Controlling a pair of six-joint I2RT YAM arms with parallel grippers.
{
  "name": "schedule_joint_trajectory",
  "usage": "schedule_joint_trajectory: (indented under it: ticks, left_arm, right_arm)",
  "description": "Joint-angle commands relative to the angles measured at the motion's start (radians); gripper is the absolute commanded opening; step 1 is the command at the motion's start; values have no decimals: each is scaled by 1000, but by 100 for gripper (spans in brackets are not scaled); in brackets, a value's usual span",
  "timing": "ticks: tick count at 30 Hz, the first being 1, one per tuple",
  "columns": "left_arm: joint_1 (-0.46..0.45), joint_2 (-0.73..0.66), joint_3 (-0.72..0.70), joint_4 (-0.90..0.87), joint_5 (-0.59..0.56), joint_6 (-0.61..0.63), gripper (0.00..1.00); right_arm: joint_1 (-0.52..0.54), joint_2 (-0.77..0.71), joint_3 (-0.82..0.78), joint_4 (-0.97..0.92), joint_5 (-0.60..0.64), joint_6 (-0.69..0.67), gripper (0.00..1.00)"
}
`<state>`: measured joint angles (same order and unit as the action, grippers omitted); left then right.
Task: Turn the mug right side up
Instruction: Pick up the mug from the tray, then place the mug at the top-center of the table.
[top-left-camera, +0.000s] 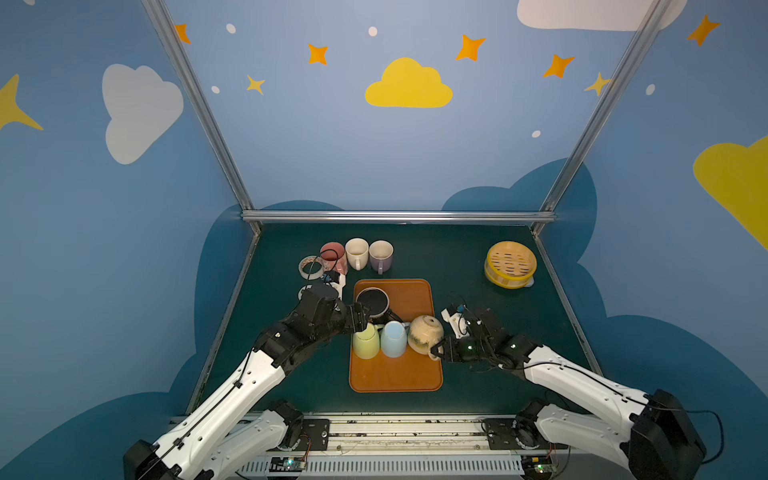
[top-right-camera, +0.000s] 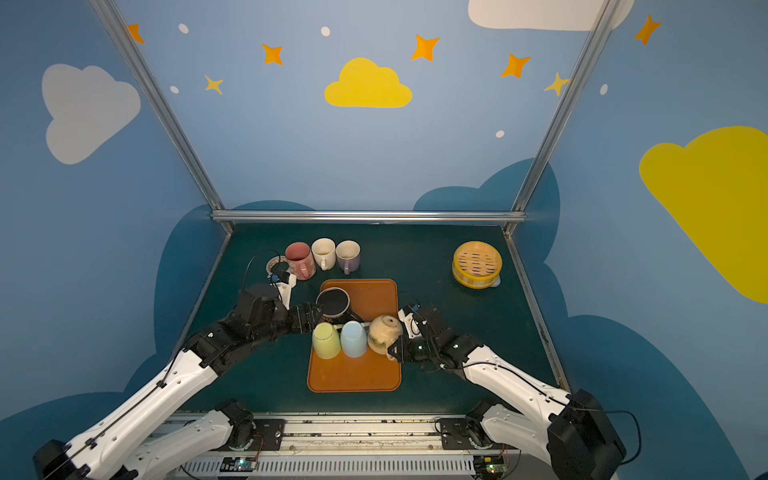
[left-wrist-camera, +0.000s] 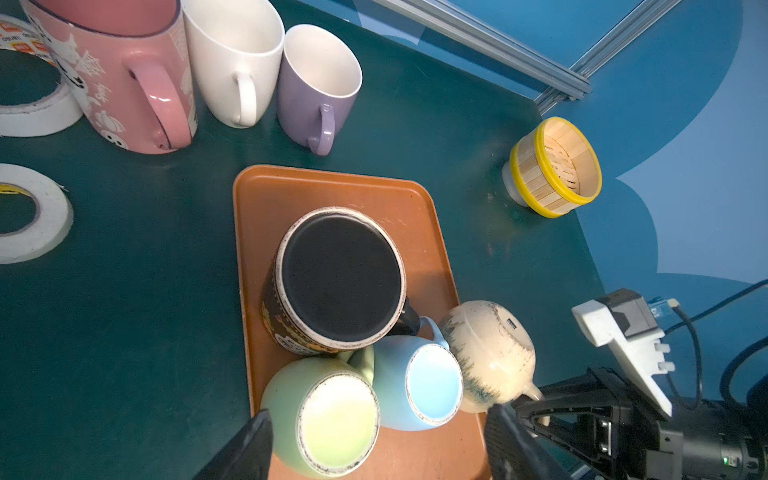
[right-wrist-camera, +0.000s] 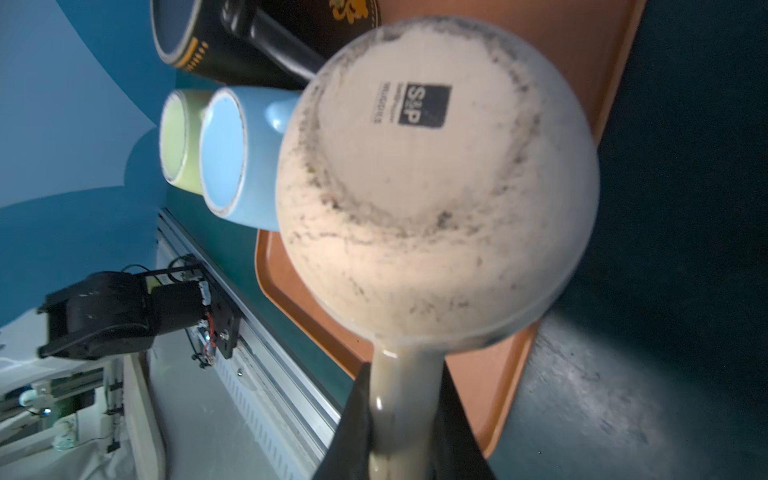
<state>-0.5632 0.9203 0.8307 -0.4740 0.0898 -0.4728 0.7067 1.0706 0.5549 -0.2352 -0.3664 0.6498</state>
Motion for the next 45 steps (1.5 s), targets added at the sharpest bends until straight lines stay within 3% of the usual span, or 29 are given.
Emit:
schedule_joint_trajectory:
  ticks: [1,14,19,25,32,37,41,45]
  left_arm:
    - [0,16,3,36,22,-5,79]
    - [0,49,43,72,81,-16,76]
    - [2,40,35,154,173,-68,75]
    - [5,30,-35,375,300,-164,71]
    - [10,59,-120,626,391,-300,51]
    - [13,104,-182,868,415,-431,43]
    - [13,193,-209,1085,419,-549,44]
    - [13,286,-207,1268,415,-636,57]
  right_arm:
    - [-39,-41,10,176,-91,40,0]
    - [-101,-77,74,192,-167,74,0]
    - [-120,-96,112,193,-190,78,0]
    - [-168,-65,203,246,-240,102,0]
    - [-229,3,307,357,-294,148,0]
    - [-248,85,368,478,-341,211,0]
    - [-248,146,411,552,-367,251,0]
    - [-246,184,444,590,-380,272,0]
